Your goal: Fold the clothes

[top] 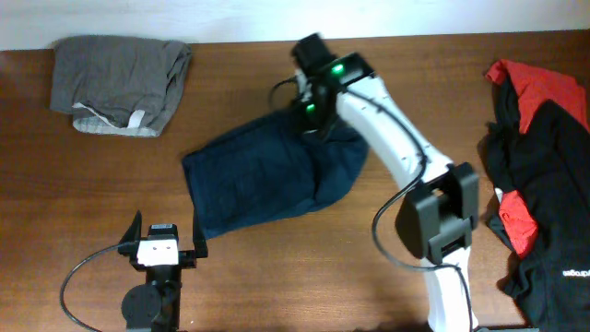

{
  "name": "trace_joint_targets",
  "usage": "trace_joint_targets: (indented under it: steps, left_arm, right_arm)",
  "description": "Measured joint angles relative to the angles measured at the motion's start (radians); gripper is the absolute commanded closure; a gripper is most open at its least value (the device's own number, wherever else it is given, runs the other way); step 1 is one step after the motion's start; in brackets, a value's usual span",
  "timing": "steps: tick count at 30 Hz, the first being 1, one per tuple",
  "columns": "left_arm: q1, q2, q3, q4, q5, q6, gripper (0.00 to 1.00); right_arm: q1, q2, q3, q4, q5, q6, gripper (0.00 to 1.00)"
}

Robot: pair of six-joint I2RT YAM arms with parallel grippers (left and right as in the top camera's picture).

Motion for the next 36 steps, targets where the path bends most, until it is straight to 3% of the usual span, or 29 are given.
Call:
trace_joint_targets:
  steps: [12,13,16,20,29,36]
  left_arm:
    - [0.000,0.000,0.000,0.000,0.000,0.000,0.01]
    - [0.000,0.000,0.000,0.000,0.000,0.000,0.01]
    - [0.000,0.000,0.000,0.000,0.000,0.000,0.01]
    - [0.000,0.000,0.000,0.000,0.000,0.000,0.01]
    - [0.000,0.000,0.000,0.000,0.000,0.000,0.01]
    - [0.000,0.000,0.000,0.000,0.000,0.000,0.01]
  right_arm:
    - [-0.304,0.000,0.000,-0.100,0.125,-0.008,0.95]
    - [-0.315,0.000,-0.001,-0.106,0.139,-0.008,0.88]
    - [-0.343,0.000,-0.006,-0.118,0.167,-0.010,0.43]
    - [-0.370,0.000,-0.040,-0.137,0.185,-0.021,0.27]
    - [-0.382,0.001,-0.103,-0.113,0.198,-0.021,0.01]
    - [-0.382,0.001,-0.105,0.023,0.147,0.015,0.01]
